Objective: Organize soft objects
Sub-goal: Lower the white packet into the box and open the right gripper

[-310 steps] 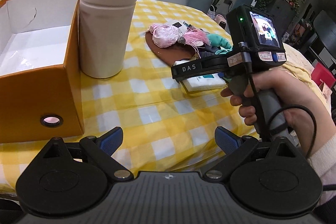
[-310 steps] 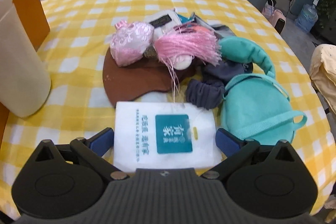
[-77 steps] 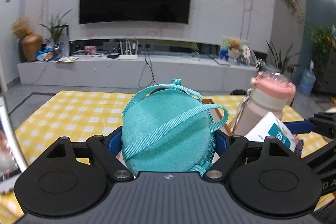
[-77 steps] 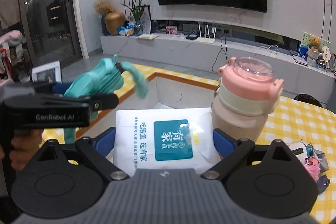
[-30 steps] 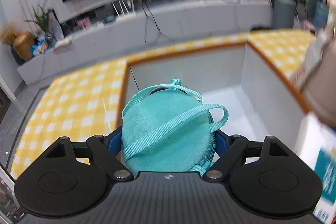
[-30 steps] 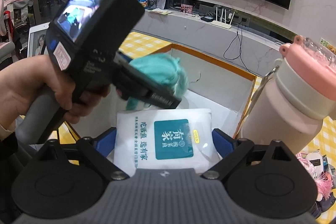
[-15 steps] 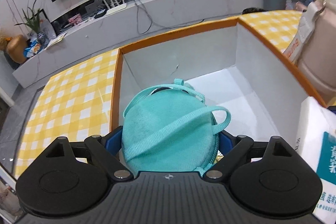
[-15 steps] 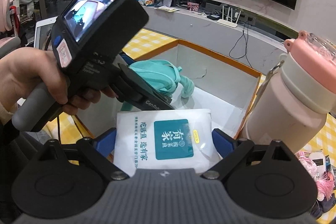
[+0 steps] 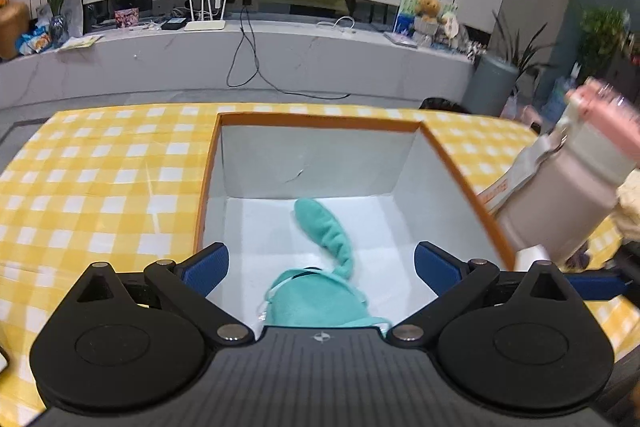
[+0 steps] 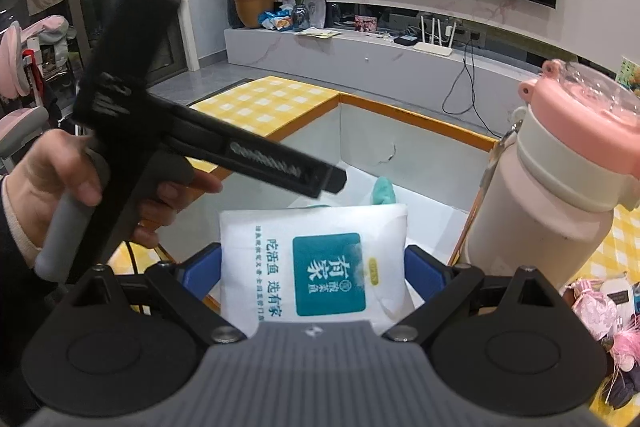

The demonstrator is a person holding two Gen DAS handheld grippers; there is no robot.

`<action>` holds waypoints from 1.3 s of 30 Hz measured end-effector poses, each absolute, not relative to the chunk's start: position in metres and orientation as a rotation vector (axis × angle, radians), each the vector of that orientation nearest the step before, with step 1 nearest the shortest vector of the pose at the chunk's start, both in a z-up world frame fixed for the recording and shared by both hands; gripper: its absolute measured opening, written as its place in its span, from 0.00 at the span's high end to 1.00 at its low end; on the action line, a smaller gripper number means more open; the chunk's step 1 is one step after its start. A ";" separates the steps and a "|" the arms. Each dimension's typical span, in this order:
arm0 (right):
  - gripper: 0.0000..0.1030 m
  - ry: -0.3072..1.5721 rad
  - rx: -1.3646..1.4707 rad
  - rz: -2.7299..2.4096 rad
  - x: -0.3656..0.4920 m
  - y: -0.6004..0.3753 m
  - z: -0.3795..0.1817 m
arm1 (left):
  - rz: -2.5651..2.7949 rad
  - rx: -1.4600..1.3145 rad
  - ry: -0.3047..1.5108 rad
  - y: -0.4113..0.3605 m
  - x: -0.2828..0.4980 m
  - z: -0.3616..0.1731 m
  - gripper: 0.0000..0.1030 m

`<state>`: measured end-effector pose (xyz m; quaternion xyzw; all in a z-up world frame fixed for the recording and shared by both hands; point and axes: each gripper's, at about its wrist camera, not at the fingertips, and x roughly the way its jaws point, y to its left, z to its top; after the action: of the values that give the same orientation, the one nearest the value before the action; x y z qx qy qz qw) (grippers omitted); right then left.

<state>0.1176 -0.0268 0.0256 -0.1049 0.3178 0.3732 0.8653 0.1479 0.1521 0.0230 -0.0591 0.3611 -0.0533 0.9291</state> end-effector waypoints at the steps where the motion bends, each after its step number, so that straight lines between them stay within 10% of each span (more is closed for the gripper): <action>1: 0.10 0.670 -0.216 0.777 0.118 -0.026 0.025 | -0.114 -0.122 0.733 0.152 0.146 0.025 0.00; 39: 0.03 0.759 -0.241 0.510 0.124 0.054 0.015 | -0.185 -0.309 0.589 0.194 0.111 0.036 0.00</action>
<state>0.1243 0.0543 0.0154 -0.1161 0.3657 0.2455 0.8902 0.1114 0.1940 0.0356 -0.1513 0.2886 -0.0905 0.9411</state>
